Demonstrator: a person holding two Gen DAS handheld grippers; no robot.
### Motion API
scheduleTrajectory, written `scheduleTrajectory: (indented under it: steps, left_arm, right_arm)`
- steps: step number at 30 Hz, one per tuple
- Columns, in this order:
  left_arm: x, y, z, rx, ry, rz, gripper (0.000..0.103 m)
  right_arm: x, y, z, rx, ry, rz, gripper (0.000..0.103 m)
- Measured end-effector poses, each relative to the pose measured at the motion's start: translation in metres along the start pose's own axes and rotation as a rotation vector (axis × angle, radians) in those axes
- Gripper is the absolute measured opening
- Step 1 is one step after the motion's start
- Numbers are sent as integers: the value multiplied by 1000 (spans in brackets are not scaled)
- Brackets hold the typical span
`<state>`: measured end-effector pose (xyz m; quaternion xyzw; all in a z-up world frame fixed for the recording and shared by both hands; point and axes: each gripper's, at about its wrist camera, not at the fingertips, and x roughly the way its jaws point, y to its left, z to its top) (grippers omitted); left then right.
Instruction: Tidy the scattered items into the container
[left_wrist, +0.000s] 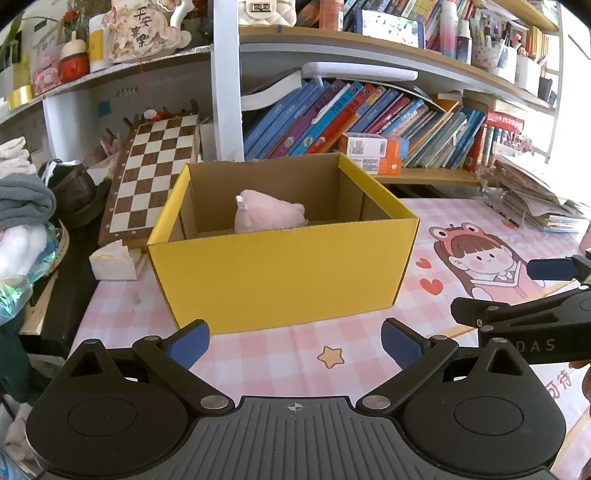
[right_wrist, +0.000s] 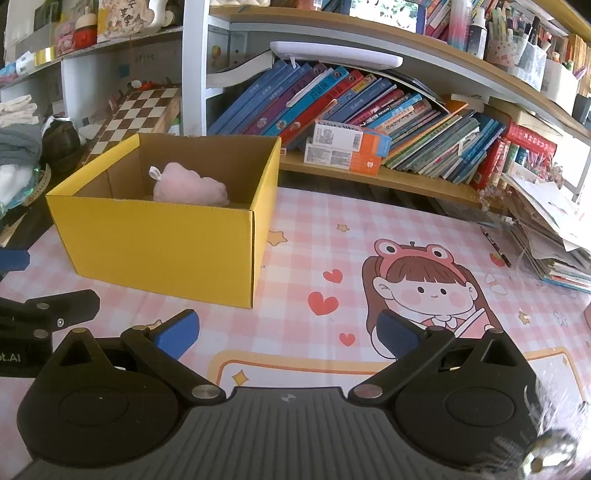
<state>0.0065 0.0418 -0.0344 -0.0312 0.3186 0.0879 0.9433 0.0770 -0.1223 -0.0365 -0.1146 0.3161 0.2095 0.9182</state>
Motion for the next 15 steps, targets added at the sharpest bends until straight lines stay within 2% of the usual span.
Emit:
scheduleTrajectory:
  steps: [15]
  left_arm:
    - [-4, -3, -2, 8, 3, -3, 101]
  right_arm:
    - [-8, -4, -3, 21, -1, -12, 103]
